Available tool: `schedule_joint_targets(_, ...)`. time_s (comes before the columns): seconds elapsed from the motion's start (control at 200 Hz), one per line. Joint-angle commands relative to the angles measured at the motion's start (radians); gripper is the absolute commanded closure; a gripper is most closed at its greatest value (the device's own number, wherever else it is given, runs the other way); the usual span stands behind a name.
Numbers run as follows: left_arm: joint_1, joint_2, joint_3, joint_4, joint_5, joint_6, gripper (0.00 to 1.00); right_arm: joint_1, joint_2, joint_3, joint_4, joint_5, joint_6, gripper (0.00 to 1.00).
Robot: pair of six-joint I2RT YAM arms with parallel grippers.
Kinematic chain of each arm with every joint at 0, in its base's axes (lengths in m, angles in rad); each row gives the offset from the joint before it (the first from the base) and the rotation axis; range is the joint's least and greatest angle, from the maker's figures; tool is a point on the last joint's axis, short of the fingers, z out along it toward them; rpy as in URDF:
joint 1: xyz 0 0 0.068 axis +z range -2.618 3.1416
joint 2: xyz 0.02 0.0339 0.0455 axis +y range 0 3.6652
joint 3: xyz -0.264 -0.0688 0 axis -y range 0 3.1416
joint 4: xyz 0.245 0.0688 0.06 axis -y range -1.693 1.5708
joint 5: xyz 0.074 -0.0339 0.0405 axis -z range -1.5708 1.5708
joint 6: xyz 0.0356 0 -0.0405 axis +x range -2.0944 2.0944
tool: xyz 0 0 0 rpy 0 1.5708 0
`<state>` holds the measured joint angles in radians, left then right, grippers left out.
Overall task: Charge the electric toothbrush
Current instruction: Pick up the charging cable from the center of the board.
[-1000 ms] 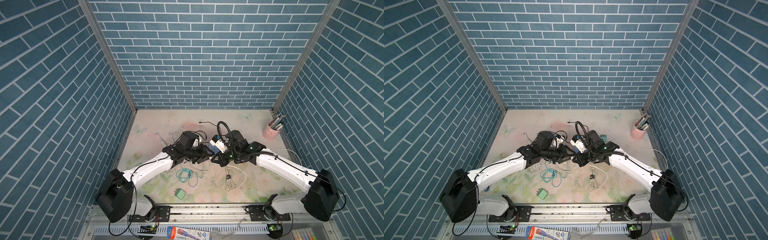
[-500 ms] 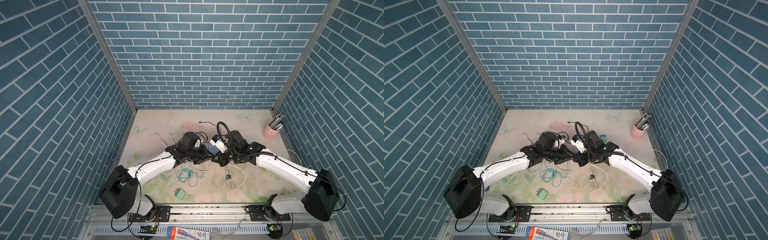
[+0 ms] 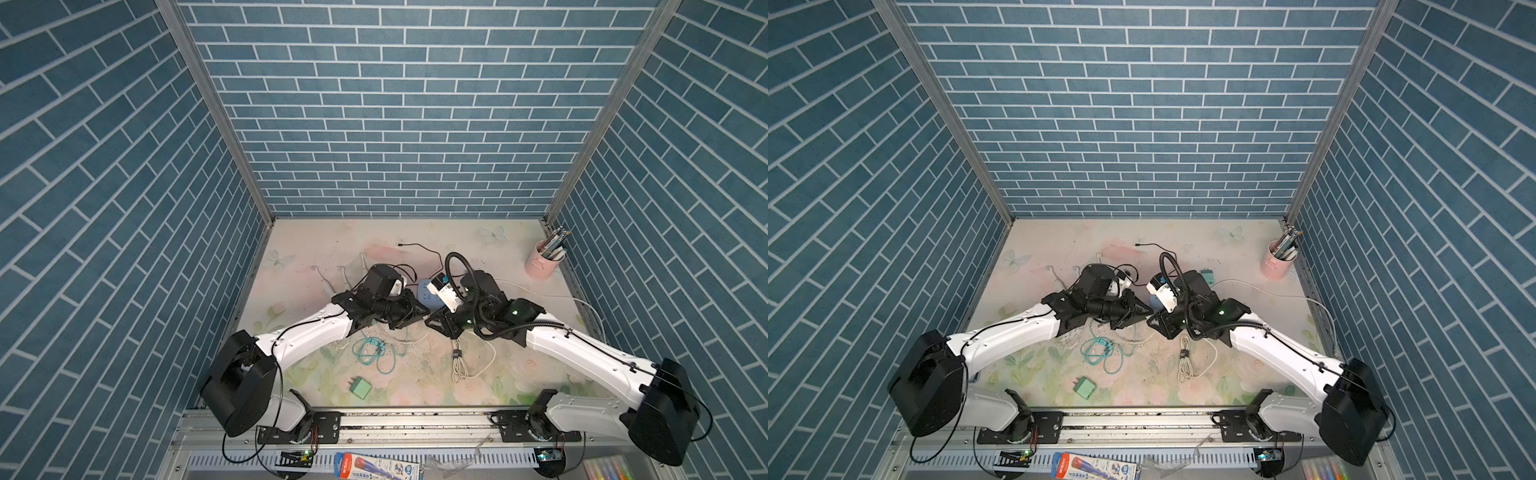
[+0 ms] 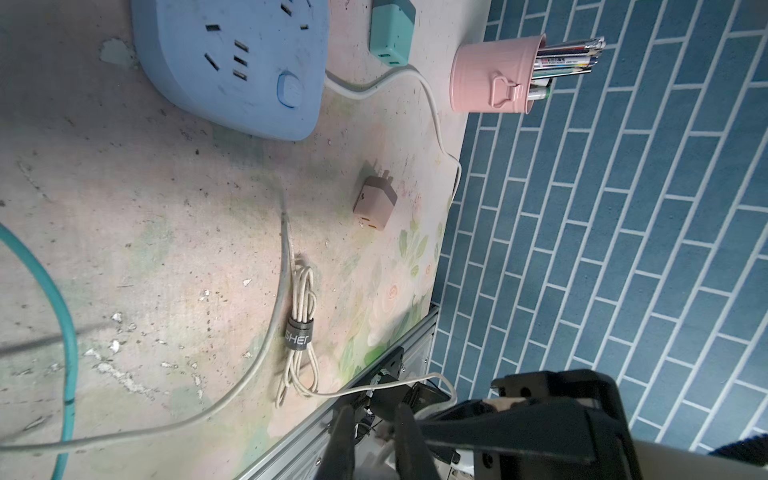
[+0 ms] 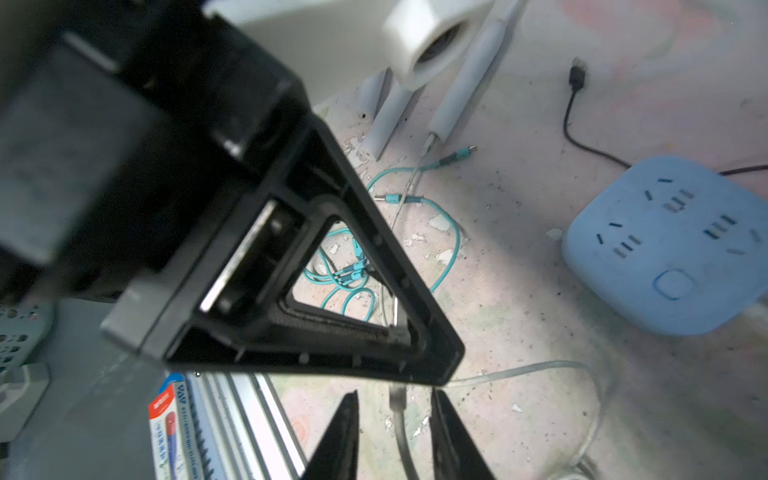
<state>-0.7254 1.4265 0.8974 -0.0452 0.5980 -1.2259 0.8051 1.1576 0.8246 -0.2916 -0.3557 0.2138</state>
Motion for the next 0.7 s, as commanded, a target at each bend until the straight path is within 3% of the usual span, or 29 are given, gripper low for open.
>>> schedule_joint_targets(0.0, -0.007, -0.022, -0.038, 0.075, 0.012, -0.062, 1.0, 0.005, -0.094, -0.11, 0.217, 0.059, -0.021, 0.61)
schedule_joint_targets(0.135, -0.006, -0.04, -0.092, 0.199, 0.016, -0.183, 1.0, 0.005, -0.168, -0.289, 0.534, 0.057, 0.004, 0.52)
schedule_joint_targets(0.225, -0.006, -0.053, -0.11, 0.238, 0.014, -0.225, 1.0, 0.006, -0.173, -0.349, 0.676, 0.078, 0.015, 0.52)
schedule_joint_targets(0.52, -0.008, -0.087, -0.122, 0.255, 0.012, -0.26, 1.0, 0.006, -0.075, -0.351, 0.794, 0.066, 0.012, 0.57)
schedule_joint_targets(0.695, -0.008, -0.093, -0.137, 0.285, 0.014, -0.281, 1.0, 0.006, -0.042, -0.338, 0.802, 0.05, 0.02, 0.68)
